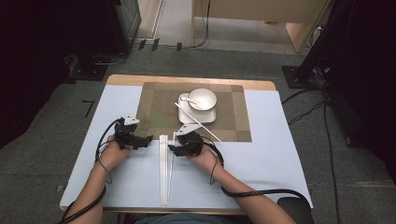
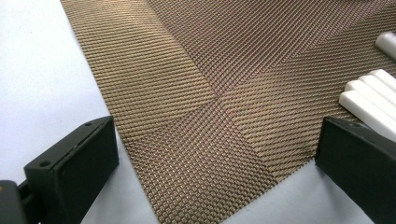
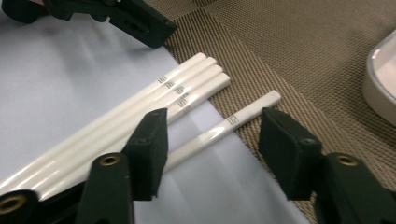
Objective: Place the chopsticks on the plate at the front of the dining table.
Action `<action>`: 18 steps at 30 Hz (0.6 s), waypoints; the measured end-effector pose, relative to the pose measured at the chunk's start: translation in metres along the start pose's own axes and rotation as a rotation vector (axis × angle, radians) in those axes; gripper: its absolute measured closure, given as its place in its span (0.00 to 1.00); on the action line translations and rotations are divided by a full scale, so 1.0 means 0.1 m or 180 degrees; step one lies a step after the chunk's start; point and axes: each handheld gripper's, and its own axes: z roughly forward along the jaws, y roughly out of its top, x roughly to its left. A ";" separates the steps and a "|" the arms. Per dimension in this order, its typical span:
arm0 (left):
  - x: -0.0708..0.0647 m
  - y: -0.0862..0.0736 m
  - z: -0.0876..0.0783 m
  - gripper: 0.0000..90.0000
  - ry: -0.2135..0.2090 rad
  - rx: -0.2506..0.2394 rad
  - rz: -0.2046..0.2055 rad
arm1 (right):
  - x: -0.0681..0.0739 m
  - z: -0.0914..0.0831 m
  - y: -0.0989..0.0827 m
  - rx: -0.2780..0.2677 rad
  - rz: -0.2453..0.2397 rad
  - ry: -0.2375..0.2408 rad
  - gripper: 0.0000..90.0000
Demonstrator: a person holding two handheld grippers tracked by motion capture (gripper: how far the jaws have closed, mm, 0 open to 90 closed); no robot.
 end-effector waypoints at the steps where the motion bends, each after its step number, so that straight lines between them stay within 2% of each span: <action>1: 0.00 0.00 0.00 0.00 0.0000 0.0000 0.0000 | -0.01 -0.01 -0.01 0.0003 -0.0028 -0.0040 0.53; 7: 0.00 0.00 0.00 0.00 0.0000 0.0002 0.0001 | -0.10 -0.06 -0.01 0.0049 0.0035 -0.0136 0.61; 9: 0.00 0.00 0.00 0.00 0.0000 0.0003 0.0002 | -0.13 -0.06 -0.02 0.0035 0.0073 -0.0105 0.61; 12: 0.00 0.00 0.00 0.00 0.0001 0.0002 0.0003 | -0.13 -0.06 -0.03 0.0003 0.0084 -0.0097 0.61; 14: 0.00 0.00 0.00 0.00 0.0000 0.0006 0.0003 | -0.10 -0.06 -0.04 -0.0017 0.0063 -0.0147 0.61; 18: 0.00 0.00 0.00 0.00 0.0001 0.0009 0.0004 | -0.10 -0.06 -0.05 -0.0026 0.0054 -0.0196 0.67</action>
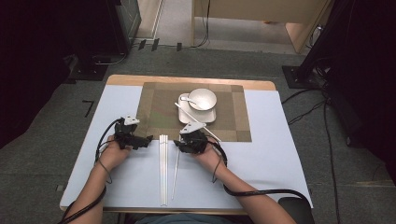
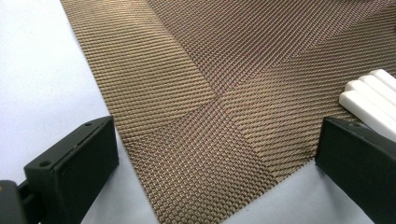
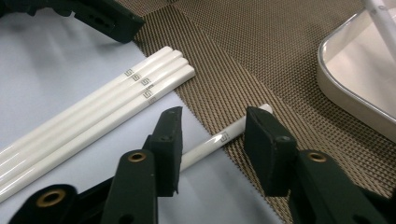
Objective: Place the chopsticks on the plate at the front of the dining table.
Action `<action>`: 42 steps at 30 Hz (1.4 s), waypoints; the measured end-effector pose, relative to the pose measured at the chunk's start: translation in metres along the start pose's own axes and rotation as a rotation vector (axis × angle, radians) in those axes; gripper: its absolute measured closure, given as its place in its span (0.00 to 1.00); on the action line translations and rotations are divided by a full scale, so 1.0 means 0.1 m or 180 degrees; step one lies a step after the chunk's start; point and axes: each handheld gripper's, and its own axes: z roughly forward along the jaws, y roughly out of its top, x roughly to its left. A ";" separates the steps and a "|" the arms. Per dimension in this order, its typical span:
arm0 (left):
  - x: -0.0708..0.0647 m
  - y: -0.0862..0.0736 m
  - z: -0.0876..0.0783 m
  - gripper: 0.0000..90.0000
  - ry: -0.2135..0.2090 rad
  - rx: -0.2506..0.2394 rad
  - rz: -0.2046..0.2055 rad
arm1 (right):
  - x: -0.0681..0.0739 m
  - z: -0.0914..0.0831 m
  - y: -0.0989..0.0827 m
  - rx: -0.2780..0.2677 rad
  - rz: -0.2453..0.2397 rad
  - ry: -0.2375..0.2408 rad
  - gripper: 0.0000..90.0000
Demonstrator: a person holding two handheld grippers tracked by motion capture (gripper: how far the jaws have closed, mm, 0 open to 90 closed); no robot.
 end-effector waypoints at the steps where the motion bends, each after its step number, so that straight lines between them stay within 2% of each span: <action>1: 0.00 0.00 0.00 0.00 0.0000 0.0000 0.0000 | 0.00 0.00 0.00 0.0004 0.0018 -0.0011 0.68; 10: 0.00 0.00 0.00 0.00 0.0000 -0.0007 -0.0002 | 0.00 -0.01 -0.01 -0.0008 0.0015 -0.0030 0.69; 15: 0.00 0.00 0.00 0.00 -0.0001 -0.0011 -0.0003 | -0.04 -0.02 -0.01 -0.0014 0.0125 0.0002 0.73; 28: 0.00 0.00 0.00 0.00 0.0000 -0.0006 -0.0004 | -0.04 -0.02 0.00 0.0025 0.0004 -0.0091 0.84; 38: 0.00 0.00 0.00 0.00 0.0001 -0.0007 -0.0002 | -0.08 -0.02 0.01 0.0043 0.0030 -0.0059 0.90; 42: 0.00 0.00 0.00 0.00 0.0001 -0.0004 -0.0002 | -0.12 -0.03 0.01 0.0054 0.0086 0.0008 0.92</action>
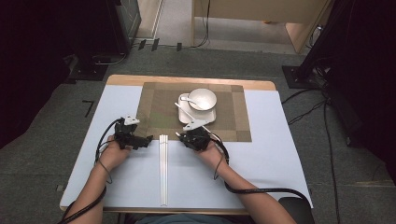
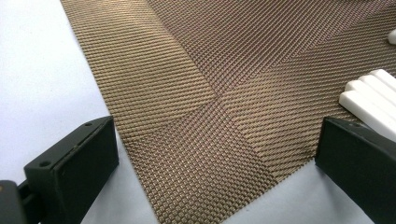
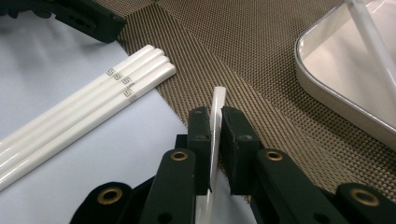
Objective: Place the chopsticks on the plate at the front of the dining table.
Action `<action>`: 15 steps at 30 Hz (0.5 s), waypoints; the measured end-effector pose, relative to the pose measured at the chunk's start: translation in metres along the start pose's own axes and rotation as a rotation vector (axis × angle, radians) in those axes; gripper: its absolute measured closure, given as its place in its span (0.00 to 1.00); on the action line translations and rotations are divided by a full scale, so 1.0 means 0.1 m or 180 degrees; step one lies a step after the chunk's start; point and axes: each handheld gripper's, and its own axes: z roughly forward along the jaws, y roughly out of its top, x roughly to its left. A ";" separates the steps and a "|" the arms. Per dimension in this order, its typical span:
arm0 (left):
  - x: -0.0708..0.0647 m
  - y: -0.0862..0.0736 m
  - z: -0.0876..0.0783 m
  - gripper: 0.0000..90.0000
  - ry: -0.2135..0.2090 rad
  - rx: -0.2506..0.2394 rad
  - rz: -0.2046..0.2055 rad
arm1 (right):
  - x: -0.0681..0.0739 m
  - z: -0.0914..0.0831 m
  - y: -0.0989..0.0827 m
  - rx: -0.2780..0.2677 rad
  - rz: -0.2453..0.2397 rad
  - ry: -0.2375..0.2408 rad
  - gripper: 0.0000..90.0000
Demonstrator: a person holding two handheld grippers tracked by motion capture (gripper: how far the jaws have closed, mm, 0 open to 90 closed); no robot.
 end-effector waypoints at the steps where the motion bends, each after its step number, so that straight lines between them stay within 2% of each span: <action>1: 0.00 0.00 0.00 0.00 0.0000 -0.0004 -0.0001 | 0.00 0.00 0.00 0.0000 0.0000 0.0000 0.92; 8: 0.00 0.00 0.00 0.00 0.0001 -0.0001 0.0000 | -0.01 0.00 0.01 0.0034 -0.0051 0.0023 0.93; 15: 0.00 0.00 0.00 0.00 0.0003 -0.0005 0.0001 | -0.06 -0.01 0.04 0.0085 0.0014 0.0041 0.93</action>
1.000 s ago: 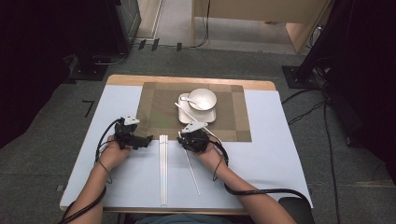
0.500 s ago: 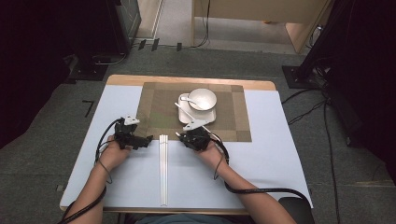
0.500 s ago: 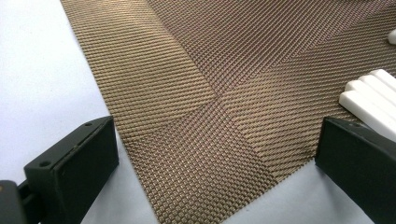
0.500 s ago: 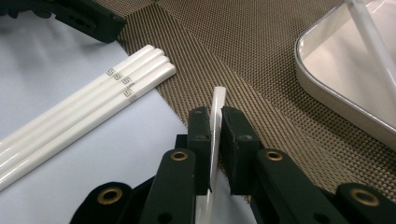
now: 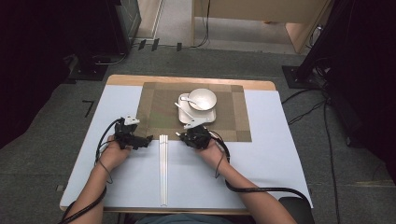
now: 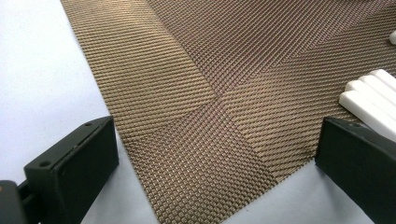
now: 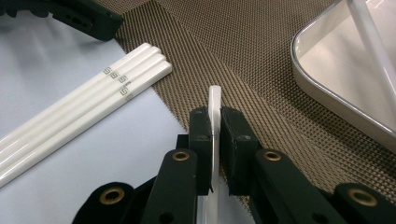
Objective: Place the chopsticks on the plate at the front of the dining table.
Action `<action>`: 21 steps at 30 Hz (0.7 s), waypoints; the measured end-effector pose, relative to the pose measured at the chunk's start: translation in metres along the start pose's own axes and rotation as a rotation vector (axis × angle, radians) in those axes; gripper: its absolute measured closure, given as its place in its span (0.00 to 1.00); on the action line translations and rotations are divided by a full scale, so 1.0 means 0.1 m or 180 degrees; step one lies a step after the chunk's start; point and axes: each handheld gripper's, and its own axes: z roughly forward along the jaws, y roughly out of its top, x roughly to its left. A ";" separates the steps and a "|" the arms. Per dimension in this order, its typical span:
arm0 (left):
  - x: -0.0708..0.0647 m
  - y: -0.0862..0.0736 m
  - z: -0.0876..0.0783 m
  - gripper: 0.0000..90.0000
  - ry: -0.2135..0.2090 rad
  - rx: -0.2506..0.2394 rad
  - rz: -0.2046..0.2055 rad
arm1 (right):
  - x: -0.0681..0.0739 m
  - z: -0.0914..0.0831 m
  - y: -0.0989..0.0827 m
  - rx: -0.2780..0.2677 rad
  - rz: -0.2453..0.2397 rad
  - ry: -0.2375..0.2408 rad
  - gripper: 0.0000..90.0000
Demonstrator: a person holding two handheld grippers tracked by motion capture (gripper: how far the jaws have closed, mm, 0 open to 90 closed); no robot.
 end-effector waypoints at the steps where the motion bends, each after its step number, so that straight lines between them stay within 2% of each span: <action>1: 0.00 0.00 0.00 0.00 0.0001 -0.0002 0.0000 | -0.01 0.00 0.01 0.0004 -0.0001 -0.0003 0.93; 16: -0.01 -0.01 -0.01 0.00 0.0039 -0.0023 -0.0011 | -0.12 0.08 0.09 0.0008 0.0039 0.0012 0.93; 21: -0.01 -0.01 -0.01 0.00 0.0032 -0.0023 -0.0020 | -0.15 0.08 0.08 -0.0036 0.0063 0.0067 0.82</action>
